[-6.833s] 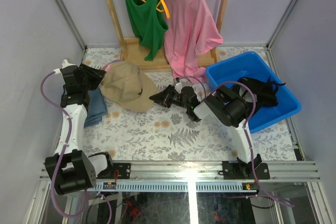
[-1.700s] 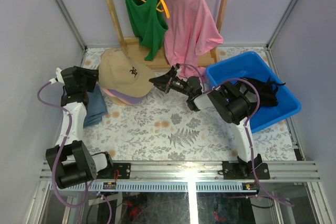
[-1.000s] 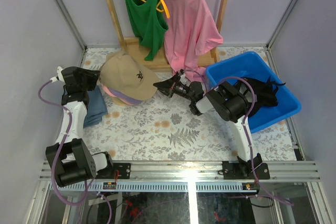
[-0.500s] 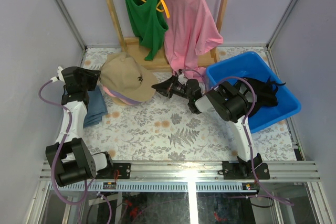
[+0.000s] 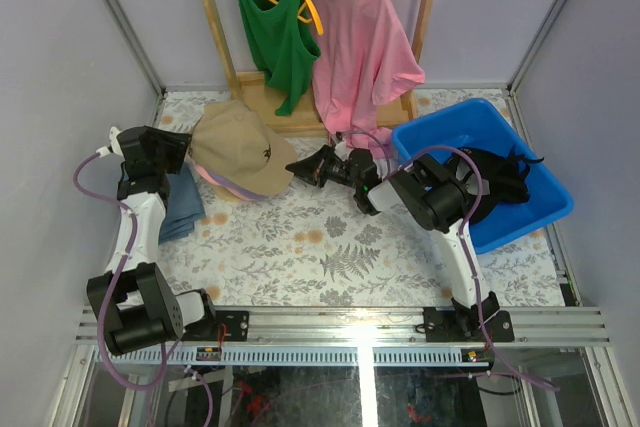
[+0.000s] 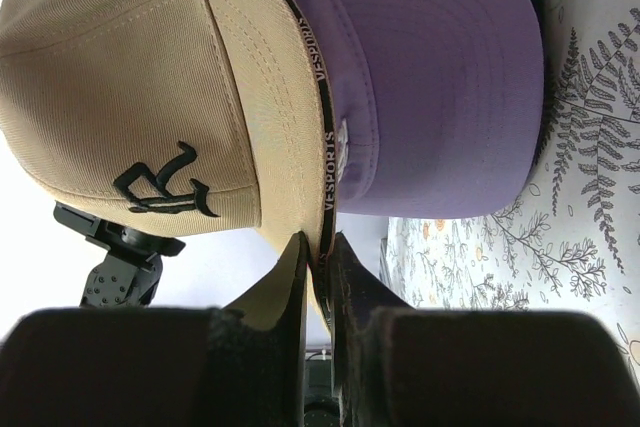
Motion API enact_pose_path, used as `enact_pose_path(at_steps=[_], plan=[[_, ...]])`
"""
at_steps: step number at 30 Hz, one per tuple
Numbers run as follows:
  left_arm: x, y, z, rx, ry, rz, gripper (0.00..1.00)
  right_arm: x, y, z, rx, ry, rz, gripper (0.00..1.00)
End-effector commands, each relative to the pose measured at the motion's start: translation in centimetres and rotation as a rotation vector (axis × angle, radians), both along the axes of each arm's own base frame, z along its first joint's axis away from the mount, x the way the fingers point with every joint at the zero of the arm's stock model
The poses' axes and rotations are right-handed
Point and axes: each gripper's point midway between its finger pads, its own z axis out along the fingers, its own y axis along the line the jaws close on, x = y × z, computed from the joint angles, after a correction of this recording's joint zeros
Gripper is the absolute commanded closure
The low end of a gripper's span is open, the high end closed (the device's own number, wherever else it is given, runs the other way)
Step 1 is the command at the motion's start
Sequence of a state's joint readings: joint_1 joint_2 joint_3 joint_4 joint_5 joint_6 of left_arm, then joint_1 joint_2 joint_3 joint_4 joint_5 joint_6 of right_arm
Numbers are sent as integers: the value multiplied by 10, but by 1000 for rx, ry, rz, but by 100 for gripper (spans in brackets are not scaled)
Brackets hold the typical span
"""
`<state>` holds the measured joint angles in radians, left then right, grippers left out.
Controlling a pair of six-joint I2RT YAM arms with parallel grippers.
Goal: Stack the hats
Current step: Stack the hat on the hat.
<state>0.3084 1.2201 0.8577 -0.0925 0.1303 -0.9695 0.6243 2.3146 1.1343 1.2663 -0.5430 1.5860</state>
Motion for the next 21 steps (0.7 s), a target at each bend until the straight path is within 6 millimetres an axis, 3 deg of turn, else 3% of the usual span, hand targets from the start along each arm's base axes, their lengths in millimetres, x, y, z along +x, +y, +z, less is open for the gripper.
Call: enact_pose_path(at_steps=[1, 10, 21], plan=[[-1, 11, -3, 27, 24, 34, 54, -22, -13, -111, -279, 205, 4, 99], [-3, 12, -1, 32, 24, 45, 51, -41, -23, -101, -283, 189, 31, 100], [-2, 12, 1, 28, 20, 46, 50, -56, -24, -146, -360, 256, 58, 100]])
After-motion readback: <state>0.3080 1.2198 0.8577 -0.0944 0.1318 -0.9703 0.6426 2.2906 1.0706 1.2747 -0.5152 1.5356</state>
